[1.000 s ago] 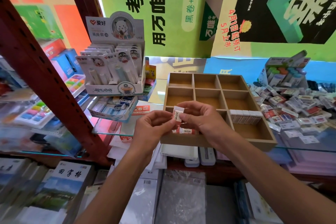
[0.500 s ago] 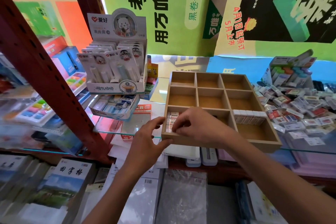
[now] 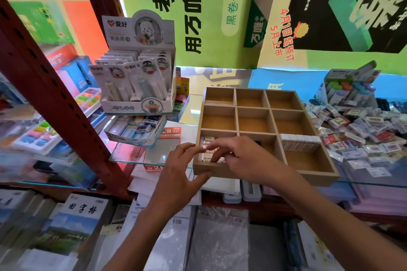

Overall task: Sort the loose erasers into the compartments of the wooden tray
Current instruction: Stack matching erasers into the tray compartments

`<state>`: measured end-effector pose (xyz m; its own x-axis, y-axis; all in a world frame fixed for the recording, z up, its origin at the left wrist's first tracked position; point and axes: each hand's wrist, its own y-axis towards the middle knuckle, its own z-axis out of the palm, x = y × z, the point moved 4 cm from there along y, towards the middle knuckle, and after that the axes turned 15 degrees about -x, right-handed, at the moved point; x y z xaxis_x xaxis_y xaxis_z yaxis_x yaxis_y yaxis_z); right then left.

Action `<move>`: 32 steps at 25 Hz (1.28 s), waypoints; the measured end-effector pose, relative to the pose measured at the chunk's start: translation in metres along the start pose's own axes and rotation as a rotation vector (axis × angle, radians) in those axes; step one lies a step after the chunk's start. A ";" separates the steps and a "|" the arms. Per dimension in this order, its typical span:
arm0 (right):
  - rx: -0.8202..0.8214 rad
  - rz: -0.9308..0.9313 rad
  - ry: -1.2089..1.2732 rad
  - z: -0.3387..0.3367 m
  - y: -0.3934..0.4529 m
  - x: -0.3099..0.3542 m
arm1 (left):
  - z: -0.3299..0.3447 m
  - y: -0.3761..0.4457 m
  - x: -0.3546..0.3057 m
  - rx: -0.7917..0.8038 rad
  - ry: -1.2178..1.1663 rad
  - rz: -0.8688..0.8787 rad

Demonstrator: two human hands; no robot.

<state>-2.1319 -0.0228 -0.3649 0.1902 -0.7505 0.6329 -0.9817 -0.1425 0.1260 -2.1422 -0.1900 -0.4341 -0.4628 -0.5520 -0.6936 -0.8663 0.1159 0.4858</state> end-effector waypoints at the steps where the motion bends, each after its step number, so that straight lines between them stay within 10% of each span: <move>1: 0.040 0.006 -0.010 0.001 -0.003 -0.002 | 0.001 0.001 0.000 -0.004 0.018 0.003; 13: -0.034 -0.013 -0.131 0.015 -0.019 -0.018 | -0.004 0.010 -0.002 -0.006 0.325 0.114; 26: -0.826 0.229 0.051 -0.145 -0.158 -0.165 | 0.136 0.013 -0.193 0.043 0.206 0.405; 32: -0.905 0.317 0.027 -0.171 -0.216 -0.234 | 0.218 0.045 -0.228 0.077 0.175 0.159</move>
<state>-1.9634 0.2943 -0.4094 -0.0724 -0.6520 0.7548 -0.6141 0.6254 0.4813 -2.1163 0.1208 -0.3701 -0.5612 -0.6553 -0.5057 -0.7998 0.2719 0.5351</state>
